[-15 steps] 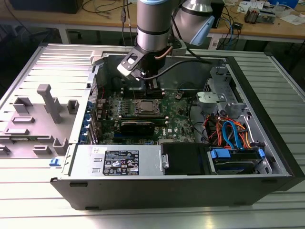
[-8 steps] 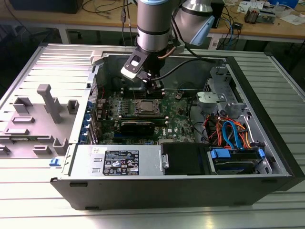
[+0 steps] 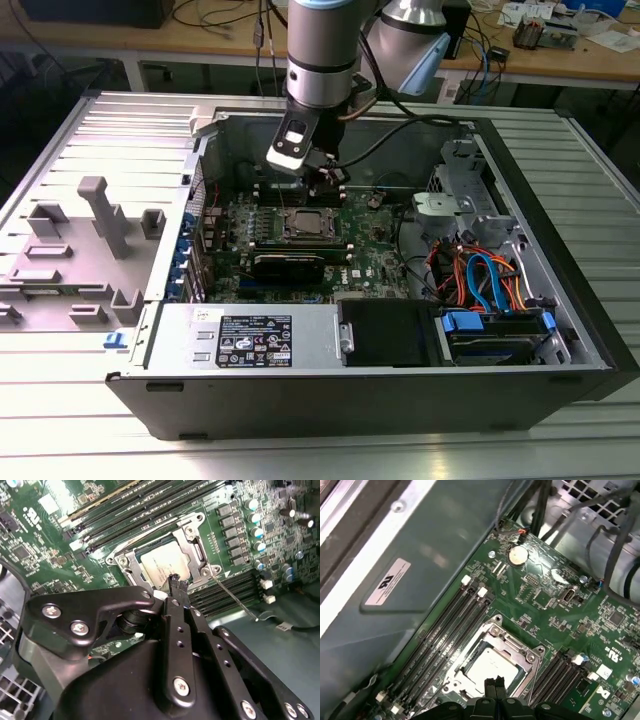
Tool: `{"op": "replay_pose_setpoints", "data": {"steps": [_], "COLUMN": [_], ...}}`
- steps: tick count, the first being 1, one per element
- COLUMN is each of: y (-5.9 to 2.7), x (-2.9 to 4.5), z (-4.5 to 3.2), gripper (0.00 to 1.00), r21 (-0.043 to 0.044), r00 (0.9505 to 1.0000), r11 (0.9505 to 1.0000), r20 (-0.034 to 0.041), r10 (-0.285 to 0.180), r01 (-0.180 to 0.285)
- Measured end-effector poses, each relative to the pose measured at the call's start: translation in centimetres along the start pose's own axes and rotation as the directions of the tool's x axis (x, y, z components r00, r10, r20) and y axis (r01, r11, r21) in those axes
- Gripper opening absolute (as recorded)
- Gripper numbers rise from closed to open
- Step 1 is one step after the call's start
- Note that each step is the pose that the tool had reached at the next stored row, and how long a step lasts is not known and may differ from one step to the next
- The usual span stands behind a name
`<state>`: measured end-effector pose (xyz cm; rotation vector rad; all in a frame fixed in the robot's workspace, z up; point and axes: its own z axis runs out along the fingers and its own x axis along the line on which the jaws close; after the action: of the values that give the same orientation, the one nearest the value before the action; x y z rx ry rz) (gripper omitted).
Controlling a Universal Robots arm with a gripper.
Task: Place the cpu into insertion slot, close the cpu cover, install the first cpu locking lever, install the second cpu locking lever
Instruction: 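Install the first cpu locking lever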
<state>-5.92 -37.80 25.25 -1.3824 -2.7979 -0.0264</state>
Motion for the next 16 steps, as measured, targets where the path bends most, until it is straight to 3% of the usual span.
{"op": "replay_pose_setpoints", "data": {"steps": [8,16], "y": [-0.02,-0.03], "x": [0.01,0.02], "z": [0.00,0.00], "gripper": [0.11,0.11], "r21": [0.0032,0.0055], "r00": [0.9961,0.9855], "r11": [0.9961,0.9854], "r20": [0.0006,0.0000], "r10": [-0.089,-0.170], "r01": [0.089,0.170]}}
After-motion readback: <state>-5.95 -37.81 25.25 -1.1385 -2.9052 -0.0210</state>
